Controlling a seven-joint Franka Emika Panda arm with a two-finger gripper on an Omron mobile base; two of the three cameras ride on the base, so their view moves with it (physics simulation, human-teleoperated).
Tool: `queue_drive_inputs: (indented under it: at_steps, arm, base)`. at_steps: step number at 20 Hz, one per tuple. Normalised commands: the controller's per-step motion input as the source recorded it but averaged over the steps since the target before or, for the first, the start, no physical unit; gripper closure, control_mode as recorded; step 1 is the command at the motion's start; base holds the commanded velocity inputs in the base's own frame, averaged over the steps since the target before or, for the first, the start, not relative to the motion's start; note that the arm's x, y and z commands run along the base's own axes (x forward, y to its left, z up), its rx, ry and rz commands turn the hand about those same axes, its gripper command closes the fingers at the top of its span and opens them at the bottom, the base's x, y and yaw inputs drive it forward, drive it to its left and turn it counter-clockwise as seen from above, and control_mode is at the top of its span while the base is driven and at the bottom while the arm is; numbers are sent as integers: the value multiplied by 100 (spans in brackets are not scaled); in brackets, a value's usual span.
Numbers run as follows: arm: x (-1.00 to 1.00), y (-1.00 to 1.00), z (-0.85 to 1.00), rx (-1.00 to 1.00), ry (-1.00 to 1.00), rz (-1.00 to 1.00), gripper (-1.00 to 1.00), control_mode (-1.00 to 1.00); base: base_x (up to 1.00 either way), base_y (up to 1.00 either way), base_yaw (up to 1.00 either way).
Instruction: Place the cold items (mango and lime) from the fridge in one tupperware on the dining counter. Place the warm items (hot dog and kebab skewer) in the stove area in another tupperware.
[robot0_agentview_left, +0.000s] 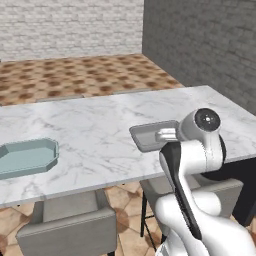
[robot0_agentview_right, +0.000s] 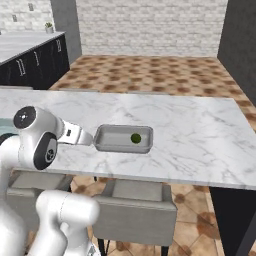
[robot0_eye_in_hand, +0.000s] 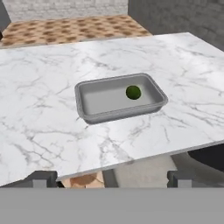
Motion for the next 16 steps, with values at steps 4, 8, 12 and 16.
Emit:
queue_drive_inputs:
  at_steps: [4, 8, 12, 16]
  arm:
    - [-55, 0, 27, 0, 2, 0, -100, -100]
    - [-54, 0, 43, 0, 2, 0, -100, -100]
    - [-15, 0, 3, 0, 0, 0, -100, 100]
    - [0, 0, 0, 0, 0, 0, -100, 100]
  base:
    - [0, 0, 0]
    - [0, 0, 0]
    - [-53, 17, 7]
    - [-62, 60, 60]
